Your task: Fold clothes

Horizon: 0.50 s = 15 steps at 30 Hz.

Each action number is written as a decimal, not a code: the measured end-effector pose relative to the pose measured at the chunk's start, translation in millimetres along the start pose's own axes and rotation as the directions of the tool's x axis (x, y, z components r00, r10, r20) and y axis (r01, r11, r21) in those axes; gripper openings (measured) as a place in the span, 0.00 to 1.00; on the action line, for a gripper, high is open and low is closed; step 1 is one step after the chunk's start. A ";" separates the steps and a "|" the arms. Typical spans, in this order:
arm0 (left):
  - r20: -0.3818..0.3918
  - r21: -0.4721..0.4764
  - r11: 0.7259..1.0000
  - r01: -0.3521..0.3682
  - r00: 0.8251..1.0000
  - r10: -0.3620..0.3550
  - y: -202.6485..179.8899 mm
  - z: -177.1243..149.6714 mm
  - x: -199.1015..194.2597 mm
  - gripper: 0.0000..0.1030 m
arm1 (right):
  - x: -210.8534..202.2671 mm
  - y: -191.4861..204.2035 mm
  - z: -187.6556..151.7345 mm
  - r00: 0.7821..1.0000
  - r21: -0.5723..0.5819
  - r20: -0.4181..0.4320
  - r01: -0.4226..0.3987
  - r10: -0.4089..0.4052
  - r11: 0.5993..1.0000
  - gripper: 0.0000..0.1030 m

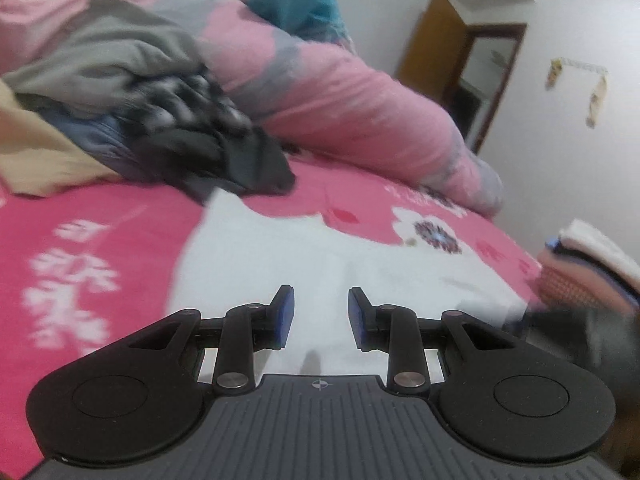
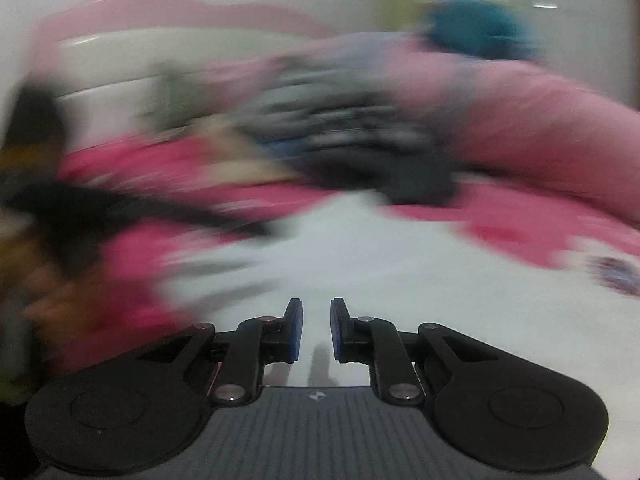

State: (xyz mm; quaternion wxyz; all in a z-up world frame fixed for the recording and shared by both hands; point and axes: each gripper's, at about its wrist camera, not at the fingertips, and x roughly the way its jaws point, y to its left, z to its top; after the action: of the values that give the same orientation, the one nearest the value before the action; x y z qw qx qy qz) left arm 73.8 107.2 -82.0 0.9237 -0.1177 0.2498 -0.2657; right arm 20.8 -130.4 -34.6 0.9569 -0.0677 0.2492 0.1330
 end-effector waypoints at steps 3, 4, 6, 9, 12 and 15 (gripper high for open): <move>-0.041 0.016 0.999 -0.045 0.998 0.046 -2.9 -15.0 22.1 0.28 | 15.2 -64.2 8.6 0.976 0.018 -0.017 0.216 -0.216 0.976 0.15; -0.036 0.006 0.999 -0.044 0.998 0.044 -0.2 -16.8 22.0 0.28 | 21.4 -83.0 9.6 0.966 0.034 -0.030 0.259 -0.258 0.965 0.15; -0.025 -0.016 0.999 -0.040 0.999 0.039 5.2 -20.2 21.4 0.29 | 33.2 -117.9 7.8 0.950 0.065 -0.062 0.311 -0.307 0.948 0.15; -0.018 -0.069 0.997 -0.021 1.000 0.020 15.7 -22.9 22.9 0.30 | 53.3 -165.1 -3.4 0.919 0.085 -0.155 0.377 -0.362 0.922 0.15; -0.012 -0.101 0.995 -0.001 1.000 0.000 22.1 -22.8 25.0 0.30 | 61.0 -216.9 -22.0 0.877 0.137 -0.244 0.454 -0.414 0.880 0.15; -0.007 -0.097 0.995 0.004 1.000 -0.004 21.7 -23.6 24.4 0.30 | 59.5 -256.6 -21.3 0.827 0.187 -0.274 0.546 -0.490 0.817 0.17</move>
State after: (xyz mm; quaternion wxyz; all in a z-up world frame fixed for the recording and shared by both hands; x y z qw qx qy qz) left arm 88.7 109.7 -119.3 0.9154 -0.1621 0.2655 -0.2555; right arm 135.0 -366.5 -66.3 0.9246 -0.0226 0.3375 -0.1754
